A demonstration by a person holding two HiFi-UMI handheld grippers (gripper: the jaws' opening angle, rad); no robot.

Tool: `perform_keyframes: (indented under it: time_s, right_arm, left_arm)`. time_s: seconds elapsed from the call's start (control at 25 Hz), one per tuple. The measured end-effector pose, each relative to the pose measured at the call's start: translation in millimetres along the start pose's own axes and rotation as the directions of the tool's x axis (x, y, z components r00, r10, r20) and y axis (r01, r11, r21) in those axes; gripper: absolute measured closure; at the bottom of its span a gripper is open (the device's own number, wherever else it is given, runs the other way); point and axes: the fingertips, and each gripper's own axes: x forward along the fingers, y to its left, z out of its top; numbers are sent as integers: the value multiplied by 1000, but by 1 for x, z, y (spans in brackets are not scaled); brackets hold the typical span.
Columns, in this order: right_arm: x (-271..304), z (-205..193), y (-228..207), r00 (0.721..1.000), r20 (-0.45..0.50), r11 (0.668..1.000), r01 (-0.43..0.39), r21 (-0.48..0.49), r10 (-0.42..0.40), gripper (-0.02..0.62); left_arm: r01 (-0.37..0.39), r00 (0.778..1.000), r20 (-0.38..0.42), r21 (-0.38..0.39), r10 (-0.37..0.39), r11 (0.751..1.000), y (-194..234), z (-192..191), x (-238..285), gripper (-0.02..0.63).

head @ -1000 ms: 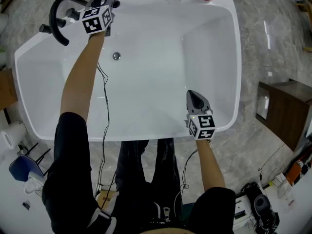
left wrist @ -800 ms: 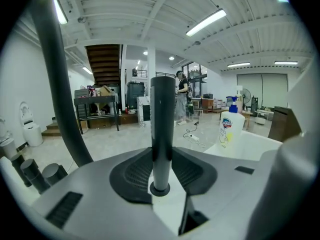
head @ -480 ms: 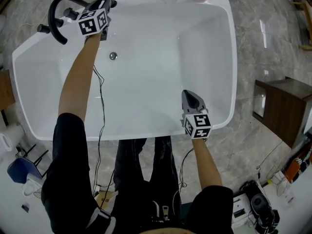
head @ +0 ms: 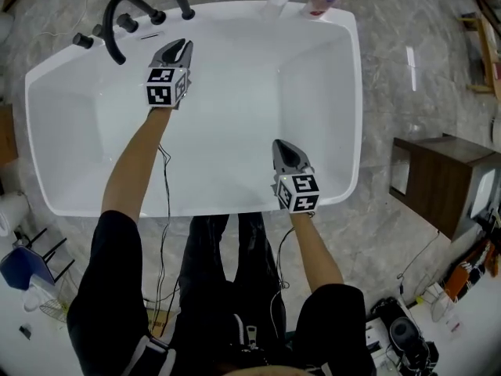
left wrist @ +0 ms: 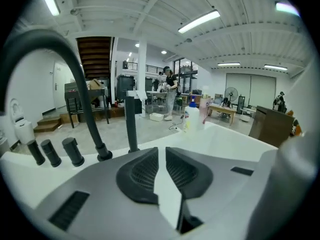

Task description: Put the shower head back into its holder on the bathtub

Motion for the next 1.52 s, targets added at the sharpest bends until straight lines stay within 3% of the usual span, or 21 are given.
perform_keyframes:
  time_s: [0.04, 0.16, 0.4, 0.56, 0.8, 1.04, 1.28, 1.52]
  right_arm:
    - [-3, 6, 3, 1000, -1, 1000, -5, -16, 5, 586]
    - [-9, 29, 12, 1000, 13, 999, -8, -38, 9, 586]
    - [-31, 105, 44, 991, 125, 996, -39, -77, 49, 586]
    - [-52, 160, 66, 974, 208, 990, -68, -127, 94, 586]
    - [-88, 209, 89, 948, 285, 980, -96, -175, 144, 586]
    - [-144, 271, 122, 901, 381, 959, -110, -262, 208, 586]
    - [-198, 303, 142, 854, 446, 925, -98, -368, 268, 586]
    - [-217, 306, 144, 843, 456, 918, -101, -384, 284, 586]
  left_arm:
    - [-4, 1000, 1, -15, 4, 1000, -8, 0, -15, 562]
    - [-20, 1000, 2, -63, 20, 998, -29, 2, -61, 569]
    - [4, 1000, -2, 10, -4, 1000, -77, 30, -149, 574]
    - [-3, 999, 41, 50, 1, 999, -88, 74, -199, 574]
    - [-39, 990, 134, 68, 29, 997, -103, 140, -259, 574]
    - [-79, 963, 261, 66, 60, 995, -102, 223, -322, 574]
    - [-117, 932, 349, 33, 98, 993, -106, 266, -378, 574]
    - [-138, 933, 342, 50, 113, 989, -115, 263, -400, 574]
